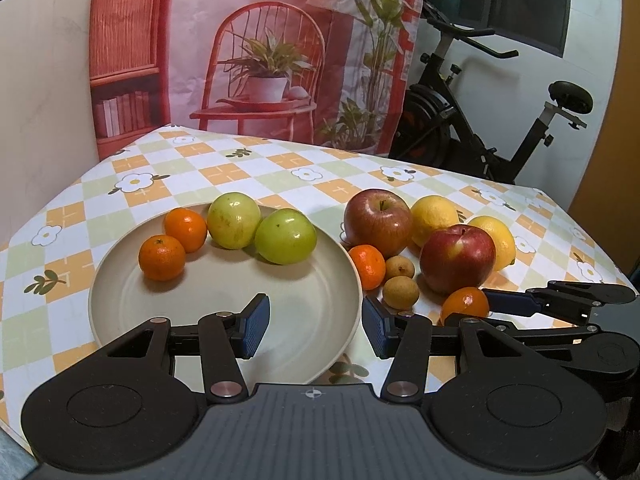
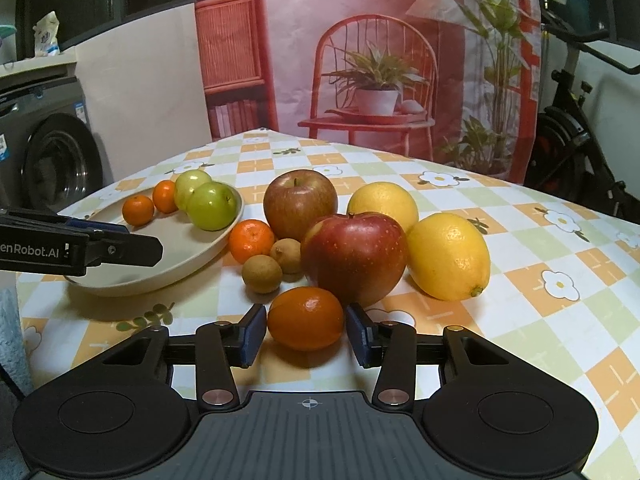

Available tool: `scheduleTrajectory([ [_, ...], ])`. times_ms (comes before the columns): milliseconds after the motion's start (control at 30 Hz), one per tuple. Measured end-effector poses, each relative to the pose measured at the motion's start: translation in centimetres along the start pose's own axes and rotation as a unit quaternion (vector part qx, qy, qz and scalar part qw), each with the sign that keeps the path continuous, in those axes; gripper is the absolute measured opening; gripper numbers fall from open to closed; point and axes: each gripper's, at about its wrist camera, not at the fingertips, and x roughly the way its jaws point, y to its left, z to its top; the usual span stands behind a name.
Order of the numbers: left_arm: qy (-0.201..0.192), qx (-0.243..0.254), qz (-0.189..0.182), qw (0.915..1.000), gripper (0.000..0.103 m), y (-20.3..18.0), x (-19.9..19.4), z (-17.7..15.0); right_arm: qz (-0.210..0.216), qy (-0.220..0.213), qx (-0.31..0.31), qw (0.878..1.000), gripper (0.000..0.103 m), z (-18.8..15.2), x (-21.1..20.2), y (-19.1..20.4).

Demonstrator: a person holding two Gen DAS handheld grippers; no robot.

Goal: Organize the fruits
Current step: 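Grasp an orange tangerine with the right tool while the left tool moves toward the pile, then grasp a small brown kiwi with the left tool while the right tool holds the tangerine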

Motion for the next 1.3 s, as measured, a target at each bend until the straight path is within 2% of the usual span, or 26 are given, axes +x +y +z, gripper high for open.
scheduleTrajectory([
  [400,0.010,0.011,-0.014,0.9998,0.053,-0.3,0.3,-0.2,0.003,0.008,0.000,1.000,0.039,0.0,0.3,0.0],
  [467,0.012,0.014,-0.021,0.9996,0.052,-0.5,0.4,-0.2,0.006,0.005,0.001,1.000,0.039,-0.1,0.2,-0.1],
  [567,0.015,0.021,-0.036,0.9990,0.043,-0.6,0.5,0.2,0.009,-0.003,0.007,1.000,0.039,-0.2,-0.4,-0.5],
  [733,0.024,0.043,-0.059,0.9971,0.042,-1.6,1.2,0.9,-0.005,-0.013,0.015,1.000,0.039,-0.6,-1.8,-2.5],
  [900,0.037,0.065,-0.079,0.9940,0.039,-3.6,2.8,1.3,-0.029,-0.026,0.051,0.998,0.039,-1.2,-3.4,-6.0],
  [1000,0.040,0.080,-0.080,0.9928,0.038,-4.8,3.8,1.6,-0.025,-0.037,0.085,0.995,0.039,-1.6,-4.0,-7.5],
  [1300,0.066,0.083,-0.063,0.9924,0.037,-5.8,5.6,1.9,-0.021,-0.044,0.071,0.996,0.039,-1.7,-4.2,-7.3],
])
